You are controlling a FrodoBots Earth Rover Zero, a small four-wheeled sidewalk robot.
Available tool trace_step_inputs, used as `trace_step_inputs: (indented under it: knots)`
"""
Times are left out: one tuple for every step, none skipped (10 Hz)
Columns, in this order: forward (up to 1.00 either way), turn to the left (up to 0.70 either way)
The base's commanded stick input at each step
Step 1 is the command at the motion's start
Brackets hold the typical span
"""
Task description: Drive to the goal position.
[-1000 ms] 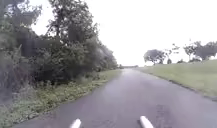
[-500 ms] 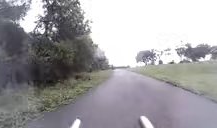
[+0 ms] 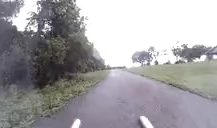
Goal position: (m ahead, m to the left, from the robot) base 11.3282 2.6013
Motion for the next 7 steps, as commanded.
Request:
trace_step_inputs:
  knots:
    - [0.70, 0.00]
    - [0.70, 0.00]
    - [0.70, 0.00]
    - [0.70, 0.00]
    - [0.70, 0.00]
    - [0.70, 0.00]
    - [0.70, 0.00]
